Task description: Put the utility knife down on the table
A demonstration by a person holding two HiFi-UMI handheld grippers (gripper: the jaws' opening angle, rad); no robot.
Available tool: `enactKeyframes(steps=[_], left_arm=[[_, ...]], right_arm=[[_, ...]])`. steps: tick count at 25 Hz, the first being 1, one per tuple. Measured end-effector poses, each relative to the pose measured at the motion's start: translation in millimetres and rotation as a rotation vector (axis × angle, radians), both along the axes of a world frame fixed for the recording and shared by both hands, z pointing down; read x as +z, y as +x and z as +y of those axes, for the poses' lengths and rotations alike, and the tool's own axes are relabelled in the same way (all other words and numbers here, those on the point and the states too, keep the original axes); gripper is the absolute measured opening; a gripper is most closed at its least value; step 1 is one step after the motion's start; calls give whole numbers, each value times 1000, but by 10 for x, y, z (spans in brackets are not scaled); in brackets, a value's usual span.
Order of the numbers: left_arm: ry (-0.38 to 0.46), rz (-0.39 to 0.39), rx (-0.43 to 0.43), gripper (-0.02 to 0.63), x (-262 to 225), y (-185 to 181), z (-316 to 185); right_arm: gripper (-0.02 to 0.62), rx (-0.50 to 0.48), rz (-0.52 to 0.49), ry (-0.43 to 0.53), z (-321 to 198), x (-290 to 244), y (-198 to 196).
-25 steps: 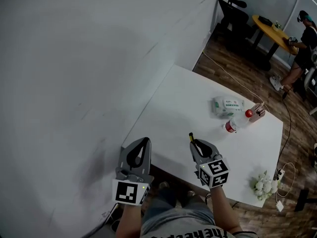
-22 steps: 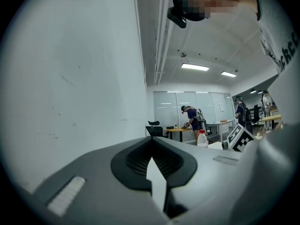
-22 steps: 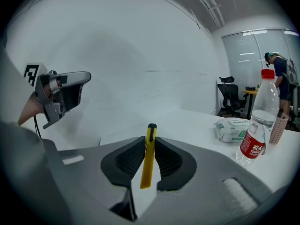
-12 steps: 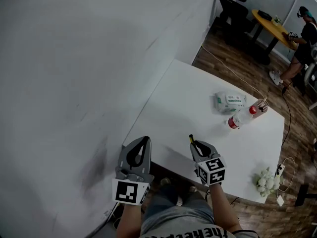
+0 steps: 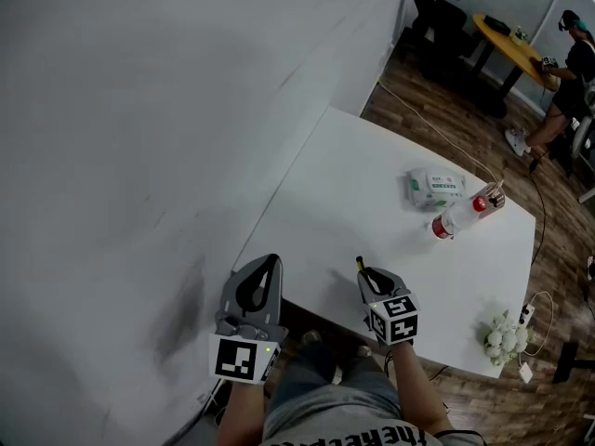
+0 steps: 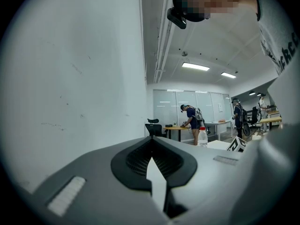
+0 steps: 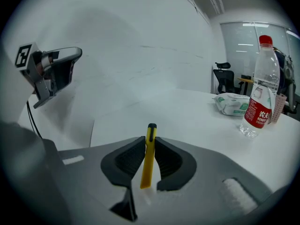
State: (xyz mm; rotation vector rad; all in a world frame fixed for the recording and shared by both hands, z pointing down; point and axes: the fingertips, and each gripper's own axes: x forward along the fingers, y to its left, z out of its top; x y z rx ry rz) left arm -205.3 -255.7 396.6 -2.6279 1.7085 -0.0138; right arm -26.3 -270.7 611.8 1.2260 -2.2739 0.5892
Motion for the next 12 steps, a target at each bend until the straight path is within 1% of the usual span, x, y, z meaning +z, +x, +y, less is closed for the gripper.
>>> enactKeyframes(steps=[12], left_arm=[[-15, -1, -2, 14, 46, -38, -38]], right_arm=[[64, 7, 69, -68, -3, 262, 32]])
